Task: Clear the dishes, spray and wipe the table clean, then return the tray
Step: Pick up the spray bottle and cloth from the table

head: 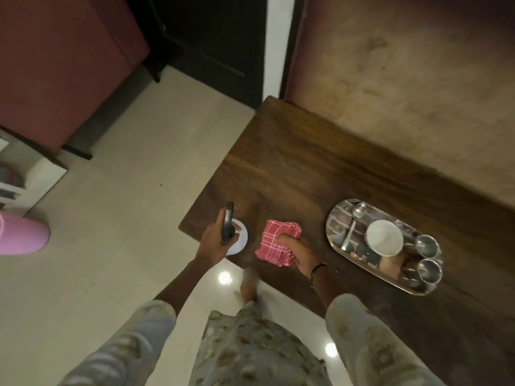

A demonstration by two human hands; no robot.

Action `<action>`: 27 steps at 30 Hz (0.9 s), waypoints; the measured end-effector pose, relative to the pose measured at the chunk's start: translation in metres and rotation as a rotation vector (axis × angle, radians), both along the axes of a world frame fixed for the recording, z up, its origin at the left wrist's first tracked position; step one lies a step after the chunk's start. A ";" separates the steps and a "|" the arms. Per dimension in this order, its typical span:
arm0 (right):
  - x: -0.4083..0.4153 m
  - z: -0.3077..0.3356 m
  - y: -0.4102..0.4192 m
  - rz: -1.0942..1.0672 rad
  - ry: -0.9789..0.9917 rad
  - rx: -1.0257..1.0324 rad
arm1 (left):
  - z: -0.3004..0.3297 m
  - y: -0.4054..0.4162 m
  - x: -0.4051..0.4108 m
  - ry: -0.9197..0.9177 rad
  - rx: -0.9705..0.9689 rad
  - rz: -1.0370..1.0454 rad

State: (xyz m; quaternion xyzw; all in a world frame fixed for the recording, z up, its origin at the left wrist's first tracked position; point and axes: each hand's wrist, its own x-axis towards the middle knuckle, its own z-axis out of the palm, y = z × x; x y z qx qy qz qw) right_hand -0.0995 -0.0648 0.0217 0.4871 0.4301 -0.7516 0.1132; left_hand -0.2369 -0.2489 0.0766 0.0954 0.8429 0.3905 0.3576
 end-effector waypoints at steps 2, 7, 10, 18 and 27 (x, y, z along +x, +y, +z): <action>0.032 0.020 0.015 -0.126 0.039 -0.009 | 0.016 0.022 0.032 0.049 -0.001 -0.076; 0.135 0.078 0.063 -0.321 0.196 -0.036 | 0.064 0.087 0.126 0.192 0.073 -0.188; 0.211 0.104 0.094 -0.407 0.248 0.021 | 0.085 0.134 0.188 0.218 0.122 -0.202; 0.390 0.160 0.167 -0.671 0.261 0.173 | 0.145 0.257 0.338 0.253 0.274 -0.439; 0.529 0.173 0.248 -0.964 0.272 0.252 | 0.172 0.388 0.470 0.261 0.324 -0.699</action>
